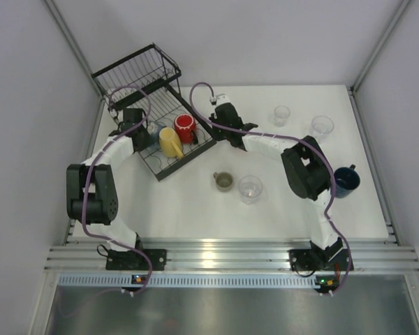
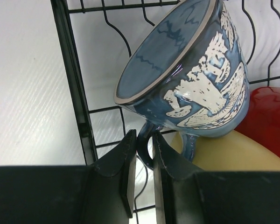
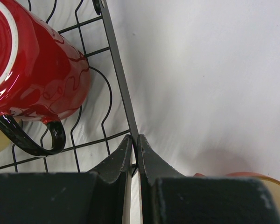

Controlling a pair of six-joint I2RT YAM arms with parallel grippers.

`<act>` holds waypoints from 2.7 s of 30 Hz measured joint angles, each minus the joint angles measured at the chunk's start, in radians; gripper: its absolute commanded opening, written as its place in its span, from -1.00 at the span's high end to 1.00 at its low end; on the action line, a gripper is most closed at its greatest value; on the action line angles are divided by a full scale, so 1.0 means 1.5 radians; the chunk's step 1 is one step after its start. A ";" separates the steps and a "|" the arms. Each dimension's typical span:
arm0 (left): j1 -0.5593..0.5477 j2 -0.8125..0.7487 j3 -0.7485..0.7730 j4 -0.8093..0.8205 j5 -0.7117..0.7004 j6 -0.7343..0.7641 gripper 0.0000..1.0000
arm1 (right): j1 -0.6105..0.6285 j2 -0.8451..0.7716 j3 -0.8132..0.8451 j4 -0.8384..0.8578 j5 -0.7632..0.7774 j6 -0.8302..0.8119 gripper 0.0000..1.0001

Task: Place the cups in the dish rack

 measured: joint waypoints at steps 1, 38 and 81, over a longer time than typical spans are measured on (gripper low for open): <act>0.005 -0.004 -0.004 0.000 0.008 -0.006 1.00 | 0.002 0.000 0.000 0.000 -0.001 0.001 1.00; 0.064 -0.038 -0.028 0.018 0.080 0.008 1.00 | 0.015 0.000 0.002 -0.003 -0.013 0.018 1.00; 0.071 -0.144 -0.034 0.081 0.059 0.018 1.00 | 0.016 0.000 0.001 -0.002 -0.016 0.021 1.00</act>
